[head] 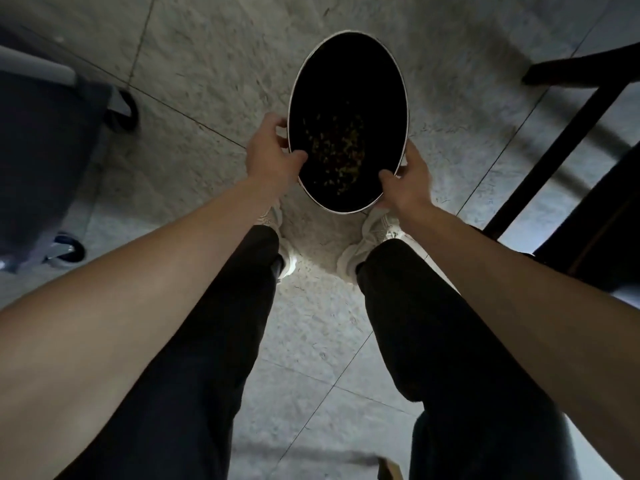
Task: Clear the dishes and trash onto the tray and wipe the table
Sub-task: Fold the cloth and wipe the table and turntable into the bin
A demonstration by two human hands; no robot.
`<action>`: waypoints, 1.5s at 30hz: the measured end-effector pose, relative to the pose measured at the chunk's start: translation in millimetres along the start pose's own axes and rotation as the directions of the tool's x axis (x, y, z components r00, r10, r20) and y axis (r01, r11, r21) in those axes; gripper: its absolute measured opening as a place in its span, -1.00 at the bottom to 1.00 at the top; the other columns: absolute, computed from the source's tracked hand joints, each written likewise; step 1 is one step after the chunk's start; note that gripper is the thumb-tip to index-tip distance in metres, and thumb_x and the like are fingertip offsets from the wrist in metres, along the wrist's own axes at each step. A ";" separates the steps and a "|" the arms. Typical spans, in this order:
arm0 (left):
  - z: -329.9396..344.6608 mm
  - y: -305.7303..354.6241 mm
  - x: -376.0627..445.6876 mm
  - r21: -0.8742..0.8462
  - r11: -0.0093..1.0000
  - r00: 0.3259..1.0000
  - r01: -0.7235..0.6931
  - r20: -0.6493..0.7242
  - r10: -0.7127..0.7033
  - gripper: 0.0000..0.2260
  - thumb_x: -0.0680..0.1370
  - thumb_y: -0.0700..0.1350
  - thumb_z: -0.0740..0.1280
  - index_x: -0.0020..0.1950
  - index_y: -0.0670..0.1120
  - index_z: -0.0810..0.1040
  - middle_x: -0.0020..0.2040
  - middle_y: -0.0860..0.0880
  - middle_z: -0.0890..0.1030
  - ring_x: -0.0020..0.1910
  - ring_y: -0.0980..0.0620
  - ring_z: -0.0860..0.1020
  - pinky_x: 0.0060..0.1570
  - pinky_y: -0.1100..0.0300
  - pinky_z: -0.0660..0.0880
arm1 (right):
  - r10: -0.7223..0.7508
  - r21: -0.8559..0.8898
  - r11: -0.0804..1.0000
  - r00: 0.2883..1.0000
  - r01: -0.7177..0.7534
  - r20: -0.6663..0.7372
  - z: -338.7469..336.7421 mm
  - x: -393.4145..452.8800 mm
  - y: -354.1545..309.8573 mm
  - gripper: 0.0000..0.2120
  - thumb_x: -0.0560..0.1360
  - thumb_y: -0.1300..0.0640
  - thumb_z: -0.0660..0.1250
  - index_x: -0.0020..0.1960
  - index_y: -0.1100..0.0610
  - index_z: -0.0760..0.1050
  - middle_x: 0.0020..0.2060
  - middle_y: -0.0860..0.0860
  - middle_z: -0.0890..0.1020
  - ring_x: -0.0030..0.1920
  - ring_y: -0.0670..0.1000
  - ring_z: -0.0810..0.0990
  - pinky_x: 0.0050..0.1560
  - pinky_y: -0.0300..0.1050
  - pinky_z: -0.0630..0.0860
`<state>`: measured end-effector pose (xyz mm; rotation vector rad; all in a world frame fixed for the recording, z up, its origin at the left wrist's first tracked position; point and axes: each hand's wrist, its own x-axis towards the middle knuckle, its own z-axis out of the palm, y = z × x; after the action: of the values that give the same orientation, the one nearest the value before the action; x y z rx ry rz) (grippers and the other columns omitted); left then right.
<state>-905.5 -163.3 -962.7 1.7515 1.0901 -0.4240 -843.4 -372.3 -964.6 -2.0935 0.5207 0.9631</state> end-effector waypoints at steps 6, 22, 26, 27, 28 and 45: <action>-39.5 45.2 -81.9 0.078 0.995 0.996 -0.061 -0.059 0.066 -0.67 0.43 -0.25 0.46 0.15 -0.08 0.49 -0.08 0.07 0.57 -0.10 0.00 0.63 -0.11 -0.04 0.65 | -0.022 0.039 0.999 1.000 0.021 0.022 -39.1 -89.4 -31.1 -0.29 0.50 0.37 0.26 0.42 -0.34 0.40 -0.06 0.09 0.66 -0.15 0.15 0.75 -0.26 0.15 0.71; -199.3 230.1 -307.7 0.085 0.974 0.978 -0.210 -0.001 0.210 -0.66 0.44 -0.26 0.45 0.11 0.00 0.44 -0.14 0.24 0.53 -0.15 0.15 0.61 -0.17 0.34 0.51 | -0.057 0.172 0.984 0.998 0.052 0.024 -184.9 -367.5 -188.2 -0.45 0.57 0.39 0.25 0.38 -0.14 0.48 -0.07 0.09 0.74 -0.18 0.00 0.77 -0.25 -0.06 0.71; -224.1 256.5 -328.0 0.080 0.971 0.974 -0.227 0.005 0.227 -0.63 0.43 -0.23 0.44 0.18 0.00 0.44 -0.06 0.20 0.58 -0.07 0.10 0.64 0.01 0.10 0.60 | -0.094 0.187 0.978 0.996 0.094 -0.006 -194.3 -391.8 -210.2 -0.41 0.56 0.40 0.25 0.35 -0.22 0.49 -0.10 0.12 0.75 -0.18 0.08 0.78 -0.22 0.03 0.72; -227.6 262.2 -329.8 0.078 0.971 0.974 -0.227 0.006 0.227 -0.61 0.44 -0.23 0.43 0.22 -0.01 0.45 0.00 0.16 0.60 -0.04 0.08 0.64 0.06 0.03 0.61 | -0.101 0.182 0.978 0.995 0.101 -0.013 -195.8 -393.4 -214.4 -0.40 0.55 0.38 0.26 0.31 -0.28 0.50 -0.10 0.14 0.75 -0.17 0.11 0.77 -0.19 0.09 0.73; -230.0 268.0 -331.3 0.077 0.971 0.974 -0.225 0.007 0.225 -0.59 0.45 -0.24 0.43 0.25 -0.02 0.46 0.03 0.14 0.60 -0.01 0.08 0.64 0.10 -0.01 0.61 | -0.107 0.174 0.979 0.994 0.108 -0.019 -197.7 -393.8 -218.4 -0.39 0.55 0.36 0.27 0.27 -0.34 0.50 -0.11 0.16 0.74 -0.16 0.13 0.77 -0.17 0.12 0.73; -180.0 371.3 -301.4 0.198 0.976 0.980 -0.092 -0.156 0.124 -0.59 0.47 -0.26 0.41 0.29 0.00 0.55 -0.05 0.05 0.62 -0.04 -0.05 0.65 0.08 -0.07 0.62 | -0.253 -0.147 0.955 0.967 0.256 0.036 -318.8 -306.2 -283.1 -0.62 0.68 -0.12 0.13 0.11 0.10 0.63 -0.12 0.05 0.71 -0.12 0.06 0.72 -0.01 0.16 0.68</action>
<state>-795.5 -189.2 -464.3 2.0358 1.0939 -0.3260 -713.5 -427.3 -458.9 -2.2189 0.1653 0.8914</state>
